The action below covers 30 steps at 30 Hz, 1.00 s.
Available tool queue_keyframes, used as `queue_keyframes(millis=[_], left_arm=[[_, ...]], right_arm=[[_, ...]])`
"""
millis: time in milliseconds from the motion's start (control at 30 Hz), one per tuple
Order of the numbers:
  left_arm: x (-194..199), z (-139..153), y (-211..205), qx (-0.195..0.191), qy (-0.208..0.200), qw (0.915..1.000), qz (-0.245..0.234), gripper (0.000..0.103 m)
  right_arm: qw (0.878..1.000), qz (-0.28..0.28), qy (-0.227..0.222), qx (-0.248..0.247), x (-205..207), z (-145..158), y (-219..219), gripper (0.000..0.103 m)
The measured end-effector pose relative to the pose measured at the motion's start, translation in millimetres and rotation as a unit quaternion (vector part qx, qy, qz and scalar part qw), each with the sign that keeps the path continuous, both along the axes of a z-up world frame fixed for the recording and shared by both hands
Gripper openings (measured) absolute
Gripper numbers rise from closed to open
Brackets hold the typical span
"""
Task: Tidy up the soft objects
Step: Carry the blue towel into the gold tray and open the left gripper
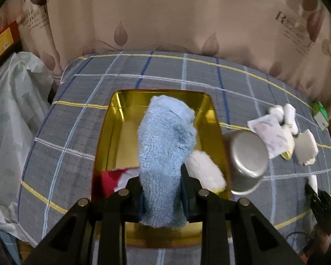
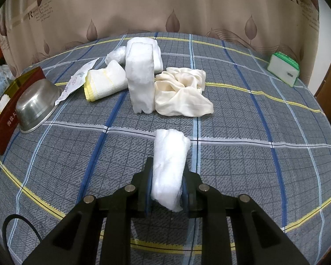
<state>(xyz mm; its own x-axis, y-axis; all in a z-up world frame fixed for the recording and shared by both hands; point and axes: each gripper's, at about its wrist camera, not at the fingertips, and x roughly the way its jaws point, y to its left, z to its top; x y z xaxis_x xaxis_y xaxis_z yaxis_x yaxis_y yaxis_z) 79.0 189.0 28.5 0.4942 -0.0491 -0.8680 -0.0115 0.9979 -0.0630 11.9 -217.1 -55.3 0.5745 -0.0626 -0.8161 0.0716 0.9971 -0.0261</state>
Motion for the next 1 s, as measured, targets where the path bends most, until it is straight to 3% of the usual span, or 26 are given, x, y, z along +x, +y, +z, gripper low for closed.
queue_keyframes(millis=[367, 567, 900, 1000], left_arm=[[41, -34, 14, 0.023, 0.023, 0.9993, 0.015, 0.025], [49, -48, 20, 0.015, 0.037, 0.9989, 0.024, 0.026], [50, -54, 25, 0.010, 0.049, 0.9982, 0.032, 0.033], [46, -48, 27, -0.002, 0.044, 0.9984, 0.035, 0.041]], right_arm=[[1.000, 0.000, 0.002, -0.001, 1, 0, 0, 0.022], [1.000, 0.000, 0.008, -0.004, 3, -1, 0, 0.022], [1.000, 0.000, 0.013, -0.007, 2, -2, 2, 0.022], [1.000, 0.001, 0.014, -0.008, 3, -2, 2, 0.022]])
